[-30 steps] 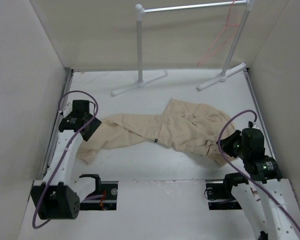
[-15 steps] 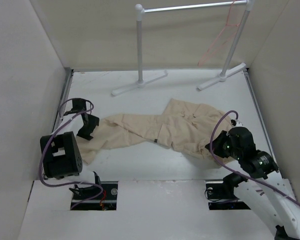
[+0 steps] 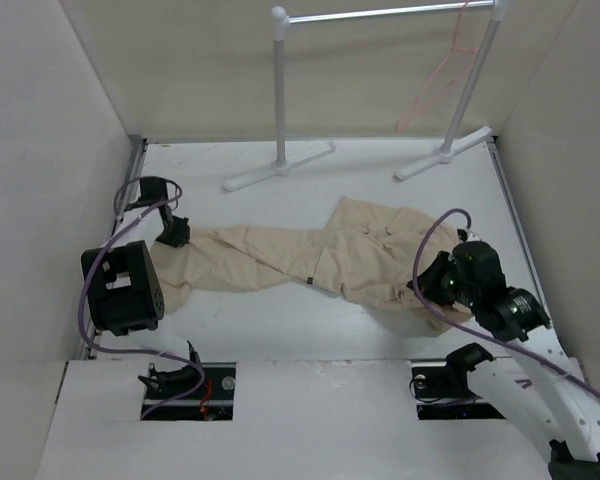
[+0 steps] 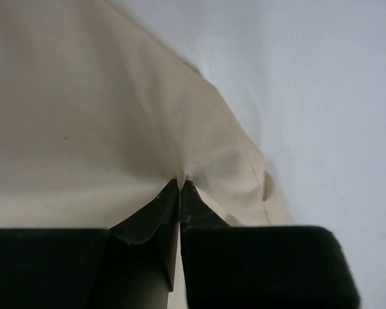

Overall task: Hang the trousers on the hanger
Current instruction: Flatten out the trousers at the center of the board.

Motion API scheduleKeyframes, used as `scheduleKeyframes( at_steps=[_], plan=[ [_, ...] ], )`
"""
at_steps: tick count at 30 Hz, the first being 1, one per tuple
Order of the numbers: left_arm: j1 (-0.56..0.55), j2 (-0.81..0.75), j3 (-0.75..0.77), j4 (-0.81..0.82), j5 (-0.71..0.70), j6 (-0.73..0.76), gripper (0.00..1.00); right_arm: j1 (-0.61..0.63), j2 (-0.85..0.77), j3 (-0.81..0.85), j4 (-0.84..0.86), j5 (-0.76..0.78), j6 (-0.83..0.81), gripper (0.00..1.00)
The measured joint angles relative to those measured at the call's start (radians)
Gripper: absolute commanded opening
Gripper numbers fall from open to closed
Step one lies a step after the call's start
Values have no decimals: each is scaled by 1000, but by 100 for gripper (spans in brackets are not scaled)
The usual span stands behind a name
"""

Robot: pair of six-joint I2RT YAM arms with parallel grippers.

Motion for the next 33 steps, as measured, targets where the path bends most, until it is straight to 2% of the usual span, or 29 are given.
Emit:
scheduleKeyframes(
  at_steps=[4,9,11,13,15,18,21,23,27,30,33],
  plan=[
    [-16,0,231,-75,11,1,0,-65,135,126,26,0,-21,0],
    [-34,-31,626,-130,39,2,1,-146,327,476,57,-8,-58,0],
    [-33,-86,713,-132,45,2,2,-162,370,636,71,-15,-67,0],
    [-16,-178,721,-133,50,3,4,-166,377,766,89,-21,-73,0],
    [29,-303,655,-127,47,4,6,-166,341,826,103,-31,-73,0],
    [126,-499,446,-118,26,5,12,-161,221,780,103,-53,-68,0],
    [208,-652,176,-116,1,8,32,-156,51,628,25,-82,-64,0],
    [238,-678,1,-122,-14,14,44,-166,-36,515,-71,-91,-68,0],
    [280,-621,-229,-161,-11,19,49,-241,-105,297,-263,-89,-69,0],
    [287,-637,-284,-195,-9,25,50,-284,-101,219,-343,-65,-66,0],
    [283,-669,-285,-174,-13,46,51,-288,-103,213,-342,-45,-64,0]
  ],
)
